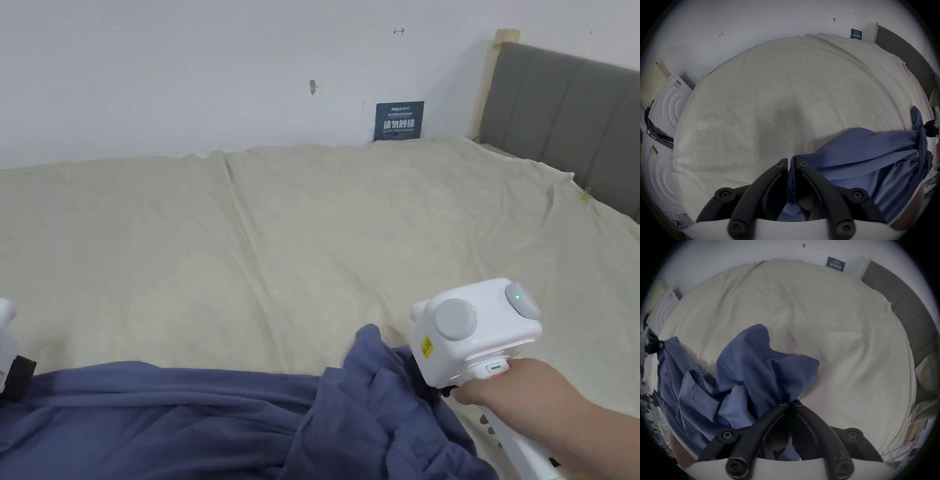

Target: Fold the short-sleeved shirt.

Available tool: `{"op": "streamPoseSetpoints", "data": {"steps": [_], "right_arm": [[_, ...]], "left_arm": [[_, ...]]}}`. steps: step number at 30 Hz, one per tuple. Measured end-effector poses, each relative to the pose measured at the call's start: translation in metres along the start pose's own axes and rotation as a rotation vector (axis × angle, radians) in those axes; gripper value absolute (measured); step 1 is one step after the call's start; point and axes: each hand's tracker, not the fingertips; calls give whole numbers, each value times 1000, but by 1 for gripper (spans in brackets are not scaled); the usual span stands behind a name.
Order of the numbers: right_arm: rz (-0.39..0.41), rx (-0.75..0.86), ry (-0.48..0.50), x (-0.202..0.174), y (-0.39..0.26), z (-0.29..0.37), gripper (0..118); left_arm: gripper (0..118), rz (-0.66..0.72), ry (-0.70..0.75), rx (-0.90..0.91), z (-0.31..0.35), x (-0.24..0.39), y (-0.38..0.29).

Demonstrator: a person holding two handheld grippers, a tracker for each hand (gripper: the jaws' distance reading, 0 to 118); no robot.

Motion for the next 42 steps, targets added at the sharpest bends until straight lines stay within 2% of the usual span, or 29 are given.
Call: {"op": "streamPoseSetpoints", "data": {"steps": [2,5,8,10,11,13,16,19,21,23,25,27,30,35,39,42], "right_arm": [[24,28,5,-2,-1,6,1],[-78,129,48,13,-3,24,1],[-157,207,176,33,-14,61,0],[-145,233,316,44,-20,89,0],[-144,249,349,49,-23,103,0],[-135,309,288,43,-32,135,0],[-141,388,348,46,-33,176,0],[-152,477,347,51,-34,213,0],[-146,501,373,54,-32,237,0],[-145,581,475,65,-26,262,0],[-165,640,518,71,-18,284,0],[-176,675,496,73,-6,307,0],[-142,724,429,70,20,340,0],[-121,776,366,67,71,383,0],[-74,848,269,61,114,413,0],[-89,908,232,57,149,433,0]], "left_arm": [[8,29,-12,13,9,-3,-6],[8,56,-28,45,30,-10,-10],[8,64,-38,89,57,-14,-16],[8,83,-71,106,81,-14,-21],[8,89,-87,114,93,-15,-24],[8,99,-102,161,119,-16,-29],[8,105,-110,234,164,-20,-35],[8,125,-113,330,204,-33,-36],[8,139,-97,383,232,-40,-38],[8,143,-102,435,268,-45,-40],[8,142,-106,468,294,-51,-39],[8,136,-82,513,310,-61,-30],[8,120,-37,543,343,-54,-22],[8,167,-10,610,377,-52,6],[8,205,0,654,380,-68,48],[8,236,13,665,378,-82,84]]}}
